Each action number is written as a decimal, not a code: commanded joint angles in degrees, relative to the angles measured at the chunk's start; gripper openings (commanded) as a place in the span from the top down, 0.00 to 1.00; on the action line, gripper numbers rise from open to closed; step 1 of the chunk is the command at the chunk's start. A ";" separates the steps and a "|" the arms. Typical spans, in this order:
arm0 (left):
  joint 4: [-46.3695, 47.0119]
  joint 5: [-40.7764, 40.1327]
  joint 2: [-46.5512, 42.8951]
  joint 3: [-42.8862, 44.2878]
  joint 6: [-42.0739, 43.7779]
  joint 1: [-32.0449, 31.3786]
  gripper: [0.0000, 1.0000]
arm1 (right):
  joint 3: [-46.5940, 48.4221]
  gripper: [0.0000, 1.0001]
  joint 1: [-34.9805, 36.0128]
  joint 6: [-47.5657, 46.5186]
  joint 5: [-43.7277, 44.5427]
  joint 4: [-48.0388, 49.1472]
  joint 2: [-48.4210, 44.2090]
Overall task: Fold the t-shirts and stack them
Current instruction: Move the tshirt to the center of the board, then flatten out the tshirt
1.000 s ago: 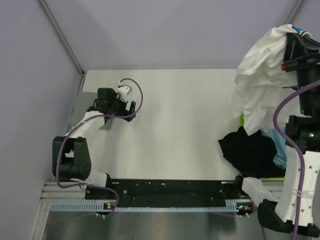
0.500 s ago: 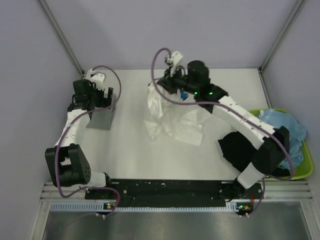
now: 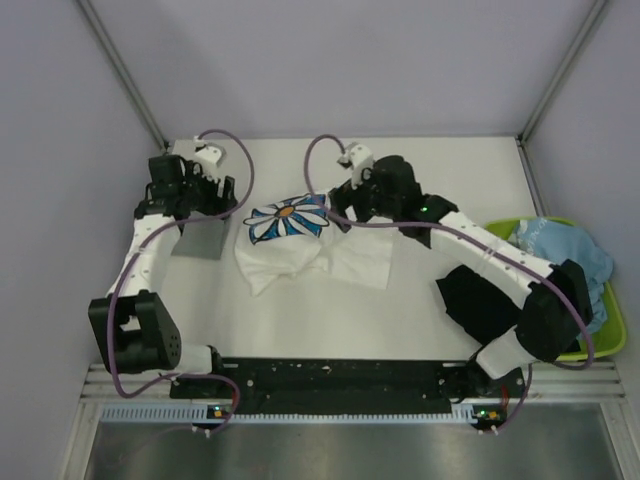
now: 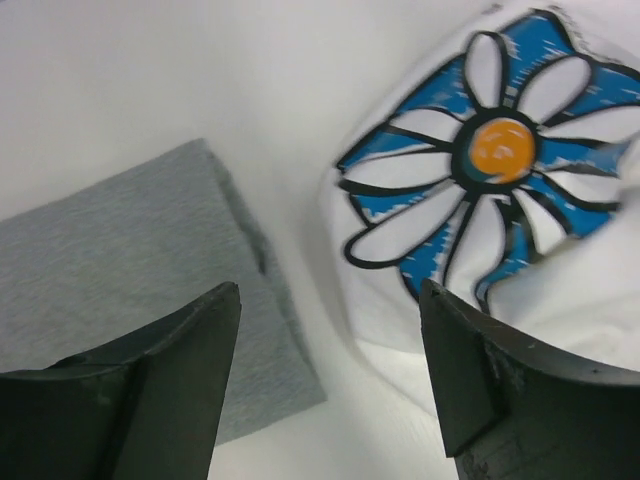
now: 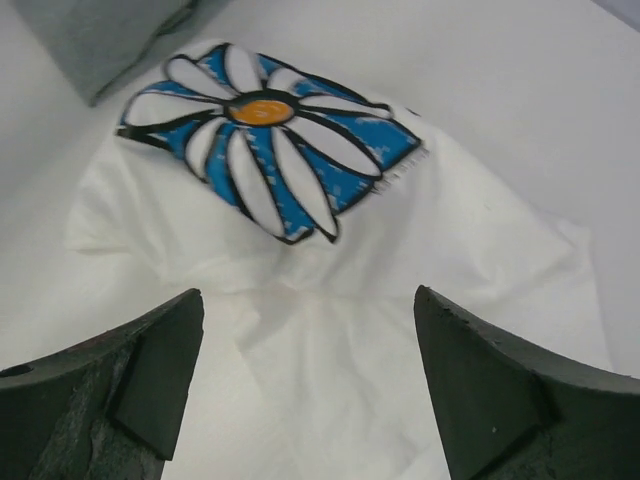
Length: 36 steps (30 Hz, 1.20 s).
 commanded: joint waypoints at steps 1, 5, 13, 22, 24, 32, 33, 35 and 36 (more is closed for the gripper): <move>-11.82 11.76 -2.53 0.15 11.26 -7.00 0.29 | -6.87 0.18 -8.78 9.59 7.61 -1.43 -3.19; -21.34 8.00 -2.44 -4.76 22.45 -16.68 0.29 | -9.79 0.16 -13.53 12.41 10.35 -2.58 1.02; -14.06 -10.38 -0.16 -18.04 26.59 -22.93 0.21 | -8.38 0.16 -14.42 13.11 7.47 -1.62 12.97; -8.95 -22.68 9.41 -17.54 23.26 -23.55 0.90 | -8.74 1.00 -14.51 13.03 8.33 -4.42 8.79; -9.04 -26.98 9.34 -15.08 20.72 -23.29 1.00 | -7.07 1.00 -14.60 11.81 8.86 -6.53 4.31; -15.69 -28.76 -5.95 6.16 13.33 -17.76 1.00 | 4.97 1.00 -14.77 5.74 17.12 -11.46 -18.19; -20.42 -28.50 -5.70 13.17 11.84 -16.97 1.00 | 6.46 1.00 -14.77 5.38 17.91 -11.29 -20.74; -23.97 -28.67 -5.87 20.67 10.86 -15.30 1.00 | 9.27 1.00 -14.69 4.24 19.23 -10.85 -24.79; -24.76 -29.19 -6.30 23.32 10.69 -14.77 1.00 | 10.76 1.00 -14.77 3.80 19.84 -10.67 -26.46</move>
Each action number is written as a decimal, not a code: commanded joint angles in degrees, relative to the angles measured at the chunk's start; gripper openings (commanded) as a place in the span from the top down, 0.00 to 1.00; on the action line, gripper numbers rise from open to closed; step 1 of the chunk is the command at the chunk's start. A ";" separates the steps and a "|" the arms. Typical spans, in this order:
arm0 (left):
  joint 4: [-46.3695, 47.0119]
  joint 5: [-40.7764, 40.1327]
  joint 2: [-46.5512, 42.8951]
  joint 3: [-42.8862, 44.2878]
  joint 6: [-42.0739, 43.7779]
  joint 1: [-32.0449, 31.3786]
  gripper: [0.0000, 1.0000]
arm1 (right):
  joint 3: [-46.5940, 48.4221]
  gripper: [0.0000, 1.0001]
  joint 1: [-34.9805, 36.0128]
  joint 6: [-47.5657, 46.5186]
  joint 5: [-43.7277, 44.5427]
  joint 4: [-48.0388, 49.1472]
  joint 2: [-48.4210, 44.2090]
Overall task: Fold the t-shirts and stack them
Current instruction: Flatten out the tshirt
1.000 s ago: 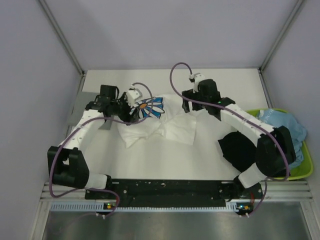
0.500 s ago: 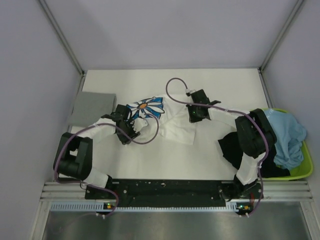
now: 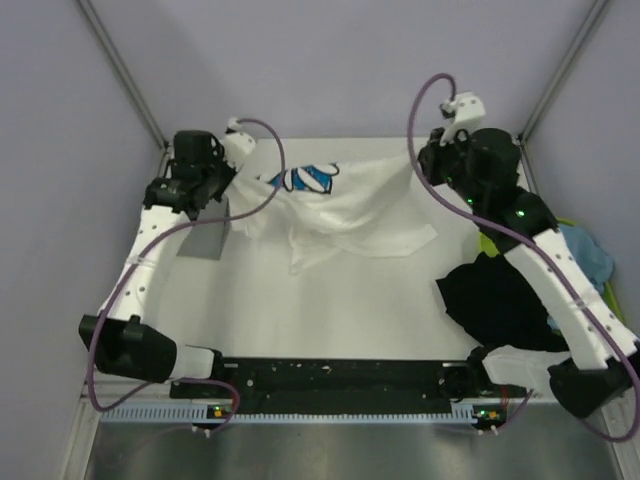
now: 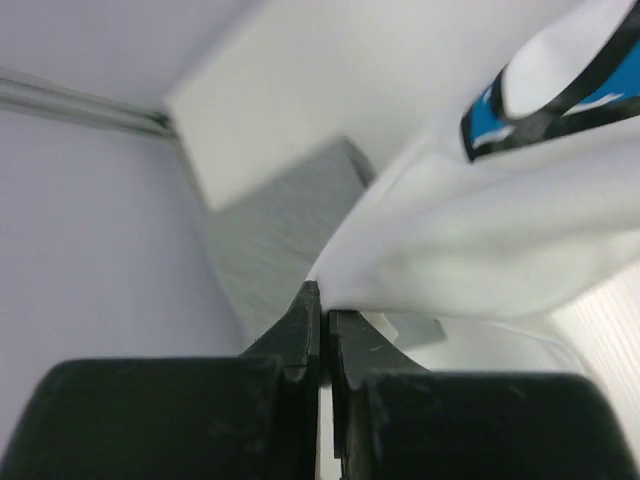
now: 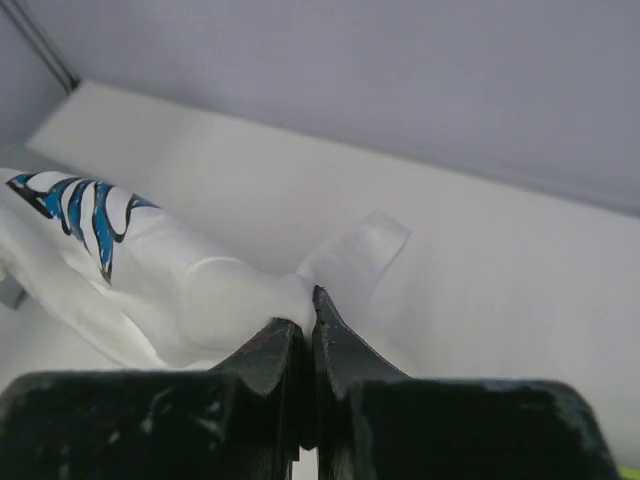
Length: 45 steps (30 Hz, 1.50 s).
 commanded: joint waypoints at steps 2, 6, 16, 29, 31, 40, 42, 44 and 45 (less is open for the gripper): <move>-7.92 -3.01 -5.63 17.97 -4.11 3.12 1.00 | 7.98 1.00 -0.22 -4.00 4.96 1.81 -12.10; -13.28 -3.37 -7.39 28.26 -4.11 4.26 1.00 | 9.39 1.00 -0.13 -4.18 4.00 2.60 -17.99; -17.42 -9.70 -9.15 44.28 -2.88 4.62 1.00 | 8.09 1.00 -0.13 -1.55 -9.63 7.17 -20.74; 0.07 -10.50 -3.53 44.96 -9.02 13.93 1.00 | 34.24 1.00 -0.22 -3.39 -8.75 20.19 18.54; -2.56 -8.13 -2.83 49.27 -9.65 13.94 1.00 | 38.38 1.00 -0.22 -4.00 -8.05 19.22 20.84; -25.15 38.18 -5.36 41.95 -4.74 6.59 1.00 | 27.70 1.00 -1.53 -10.95 -9.89 17.46 20.31; -25.51 39.60 -6.16 32.64 -3.16 -1.14 1.00 | 23.12 1.00 -3.02 -11.39 -11.47 17.37 21.28; -26.56 42.41 -4.85 25.24 -1.14 -7.83 1.00 | 21.09 1.00 -4.17 -11.39 -11.65 17.72 23.30; -25.96 41.47 -3.97 21.20 -0.43 -11.69 1.00 | 20.91 1.00 -4.43 -11.48 -11.39 17.98 25.13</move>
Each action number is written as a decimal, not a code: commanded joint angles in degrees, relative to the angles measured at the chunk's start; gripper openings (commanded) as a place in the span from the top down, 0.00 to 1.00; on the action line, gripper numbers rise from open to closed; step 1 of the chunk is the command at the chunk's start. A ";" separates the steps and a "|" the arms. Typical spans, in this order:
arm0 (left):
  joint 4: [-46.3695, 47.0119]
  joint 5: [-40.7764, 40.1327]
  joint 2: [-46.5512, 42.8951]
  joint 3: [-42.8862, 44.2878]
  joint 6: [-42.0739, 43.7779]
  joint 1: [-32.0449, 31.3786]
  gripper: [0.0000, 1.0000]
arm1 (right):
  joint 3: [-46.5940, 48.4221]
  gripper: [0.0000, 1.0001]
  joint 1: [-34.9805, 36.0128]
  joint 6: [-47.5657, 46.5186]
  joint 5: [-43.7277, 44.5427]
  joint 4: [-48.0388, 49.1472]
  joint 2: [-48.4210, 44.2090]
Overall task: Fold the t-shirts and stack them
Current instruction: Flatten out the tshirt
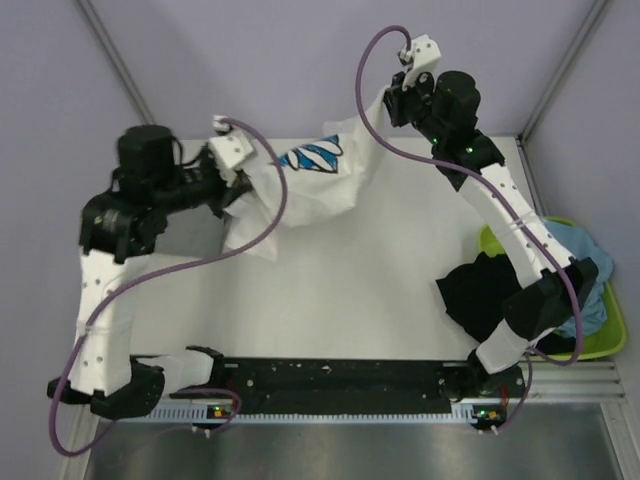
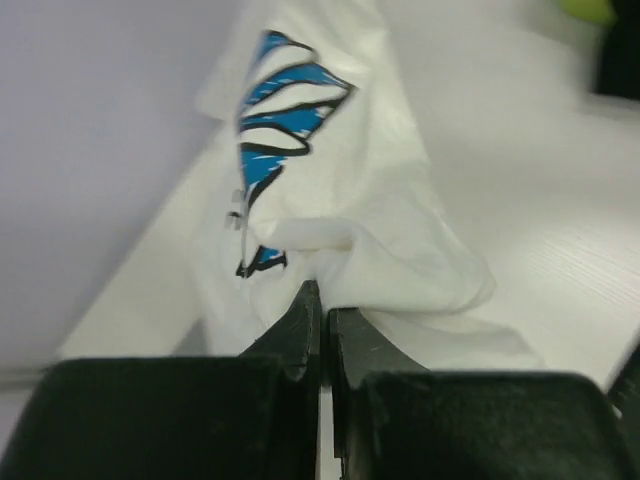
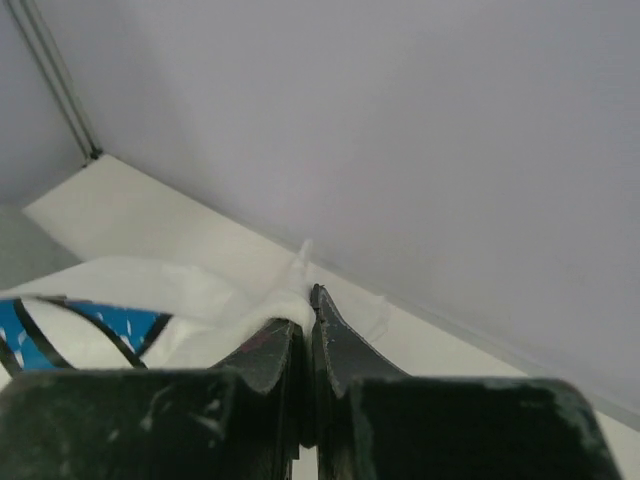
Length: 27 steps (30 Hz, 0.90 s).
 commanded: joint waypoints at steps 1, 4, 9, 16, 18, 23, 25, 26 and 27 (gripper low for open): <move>-3.33 7.57 6.13 -16.40 4.47 -16.29 1.00 | -2.83 1.00 -2.49 -2.04 -0.85 2.07 5.41; -0.51 -1.93 10.86 -23.00 6.23 -32.99 0.79 | -0.11 1.00 -2.93 -2.12 0.20 1.90 10.68; 1.15 -4.24 18.44 -23.72 6.32 -44.39 0.01 | 6.56 1.00 -6.35 1.99 9.95 1.37 19.82; 7.22 -13.82 14.41 -27.14 4.56 -36.59 0.01 | 13.95 0.13 -8.03 6.21 11.89 -5.37 26.68; 8.80 -13.73 12.48 -28.98 5.17 -29.83 0.01 | 15.89 0.01 -8.03 6.84 11.98 -10.46 25.99; 15.73 -14.87 9.83 -35.57 9.83 -12.94 0.01 | 5.39 0.01 -6.89 10.53 8.65 -18.14 13.19; 19.51 -15.49 9.83 -37.86 11.33 -7.15 0.01 | -3.05 0.01 -4.88 9.14 5.06 -18.05 6.07; 22.05 -15.66 10.18 -39.00 11.24 -4.77 0.01 | -8.13 0.01 -2.86 7.99 4.95 -17.53 2.30; 24.08 -15.05 10.79 -39.62 11.77 -2.75 0.01 | -13.41 0.02 0.03 6.24 4.95 -16.74 -0.87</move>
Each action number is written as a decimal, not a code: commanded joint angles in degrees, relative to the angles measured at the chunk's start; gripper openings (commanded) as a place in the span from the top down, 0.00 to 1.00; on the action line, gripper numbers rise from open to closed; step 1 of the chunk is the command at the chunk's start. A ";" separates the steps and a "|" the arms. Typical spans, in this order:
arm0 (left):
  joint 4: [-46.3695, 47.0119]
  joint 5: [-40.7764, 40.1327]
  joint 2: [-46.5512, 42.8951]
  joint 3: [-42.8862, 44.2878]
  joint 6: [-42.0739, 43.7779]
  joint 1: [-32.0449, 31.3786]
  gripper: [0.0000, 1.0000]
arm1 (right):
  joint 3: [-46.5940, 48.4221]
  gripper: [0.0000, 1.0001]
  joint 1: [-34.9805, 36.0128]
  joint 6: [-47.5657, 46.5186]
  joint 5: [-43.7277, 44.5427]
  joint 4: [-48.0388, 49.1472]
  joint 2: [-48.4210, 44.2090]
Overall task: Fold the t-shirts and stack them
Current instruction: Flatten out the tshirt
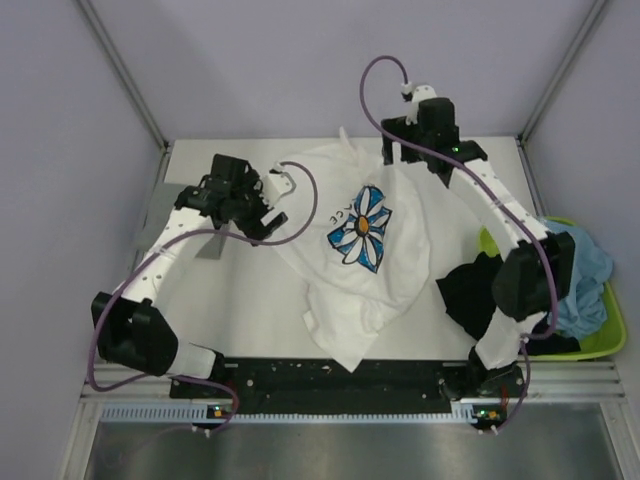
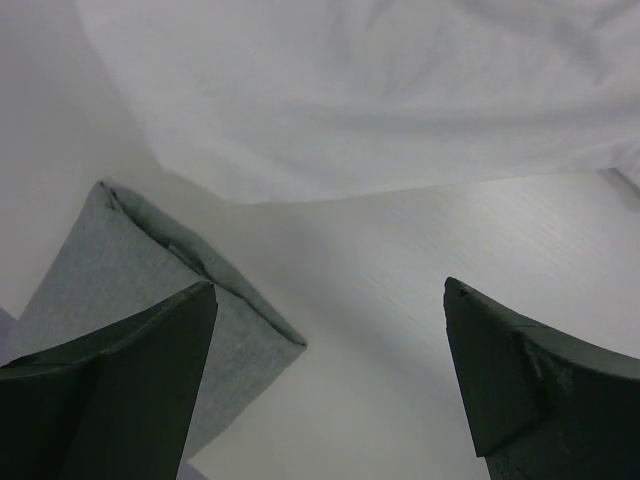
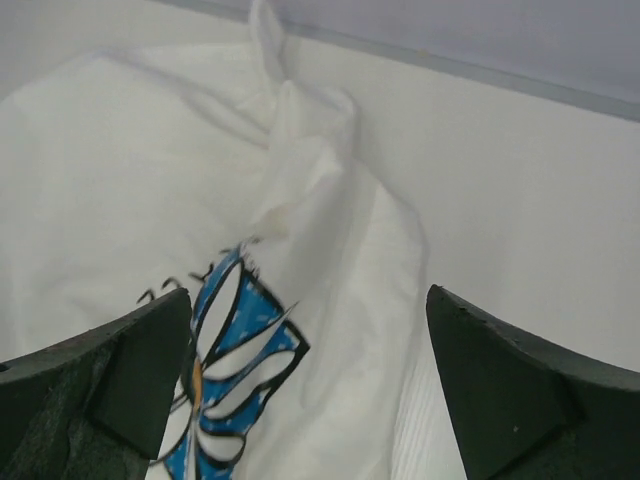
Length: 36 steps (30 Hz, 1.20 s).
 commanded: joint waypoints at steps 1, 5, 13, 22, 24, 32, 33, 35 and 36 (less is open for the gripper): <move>10.72 0.20 0.71 -3.39 3.57 8.28 0.01 | -17.00 0.02 9.51 -4.65 -5.71 -0.13 -18.44; 16.08 2.23 8.00 -2.34 5.50 12.95 0.01 | -35.73 0.05 24.08 -18.96 -18.08 4.72 -29.53; 29.26 9.77 15.05 -9.79 28.04 13.75 0.03 | -53.95 0.17 40.10 -35.69 -33.86 2.44 -31.41; 27.60 8.40 21.20 -11.03 47.77 13.05 0.05 | -56.68 0.14 47.06 -52.92 -26.21 -3.12 -20.51; 31.97 6.20 21.90 -13.05 49.01 12.79 0.05 | -57.56 0.15 48.64 -52.93 -25.59 0.75 -18.23; 37.63 3.64 23.66 -16.75 47.18 11.29 0.60 | -58.62 0.62 49.79 -52.40 -23.75 2.08 -16.54; 36.58 3.55 23.66 -16.32 45.86 11.29 0.74 | -58.71 0.74 49.79 -52.22 -22.96 1.99 -17.68; 36.48 2.24 23.05 -15.78 43.05 11.29 1.00 | -58.53 0.89 49.70 -51.26 -20.33 1.73 -20.14; 36.83 0.84 22.27 -15.52 39.99 11.29 1.00 | -58.18 0.94 49.44 -50.73 -18.66 1.47 -21.37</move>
